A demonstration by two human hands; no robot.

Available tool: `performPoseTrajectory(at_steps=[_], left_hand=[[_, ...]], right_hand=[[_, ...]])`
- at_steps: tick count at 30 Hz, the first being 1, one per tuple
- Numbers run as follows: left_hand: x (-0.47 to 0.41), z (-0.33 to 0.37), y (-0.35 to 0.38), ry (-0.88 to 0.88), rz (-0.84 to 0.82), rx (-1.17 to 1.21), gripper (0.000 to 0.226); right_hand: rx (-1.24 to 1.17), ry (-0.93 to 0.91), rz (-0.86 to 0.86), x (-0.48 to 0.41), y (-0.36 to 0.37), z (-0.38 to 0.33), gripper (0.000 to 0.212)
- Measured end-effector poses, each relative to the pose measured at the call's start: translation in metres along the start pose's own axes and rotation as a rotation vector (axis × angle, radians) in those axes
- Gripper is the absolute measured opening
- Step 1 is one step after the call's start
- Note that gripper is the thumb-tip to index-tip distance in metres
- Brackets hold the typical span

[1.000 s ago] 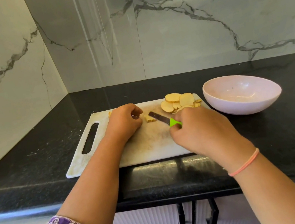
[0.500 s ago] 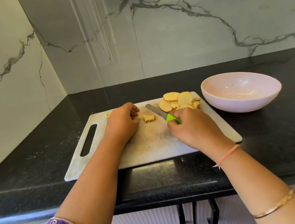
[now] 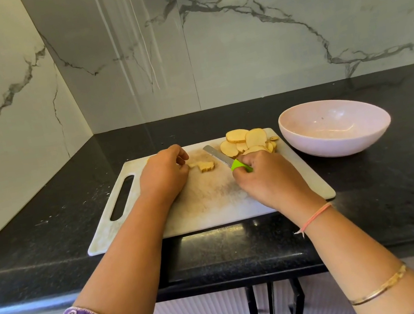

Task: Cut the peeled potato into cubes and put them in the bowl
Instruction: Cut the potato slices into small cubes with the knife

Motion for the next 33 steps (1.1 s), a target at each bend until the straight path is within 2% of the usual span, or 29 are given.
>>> performPoseTrajectory(at_steps=[5,9,13,20,23,29,33], left_hand=[[0.003,0.01,0.001,0.081,0.027,-0.002,0.022],[0.006,0.024,0.01,0.21,-0.036,0.046,0.02],[0.002,0.027,0.013,0.175,-0.024,0.011,0.022],[-0.006,0.001,0.003,-0.038,0.056,-0.092,0.026],[-0.004,0.005,0.003,0.014,0.063,-0.104,0.029],[0.001,0.026,0.013,0.281,-0.013,-0.09,0.025],[-0.002,0.025,0.012,0.138,0.02,-0.121,0.025]], right_hand=[[-0.04,0.02,-0.007,0.0,-0.001,0.001,0.024],[-0.028,0.043,0.038,0.0,-0.002,0.001,0.036],[-0.006,0.045,0.06,0.0,-0.002,0.0,0.034],[-0.032,0.038,0.066,0.0,-0.001,0.003,0.031],[-0.025,0.036,0.075,0.0,-0.001,0.003,0.03],[-0.013,0.036,0.097,-0.003,0.001,0.003,0.029],[-0.025,0.032,0.109,-0.002,0.001,0.005,0.03]])
Point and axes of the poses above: each hand's wrist, its own x-axis away from the middle knuckle, its own y-axis out of the palm, z = x × y, the point moved 2 cm from there along -x, towards the middle knuckle, and after that the axes turned 1 degree about -z, right-handed, at the moved point
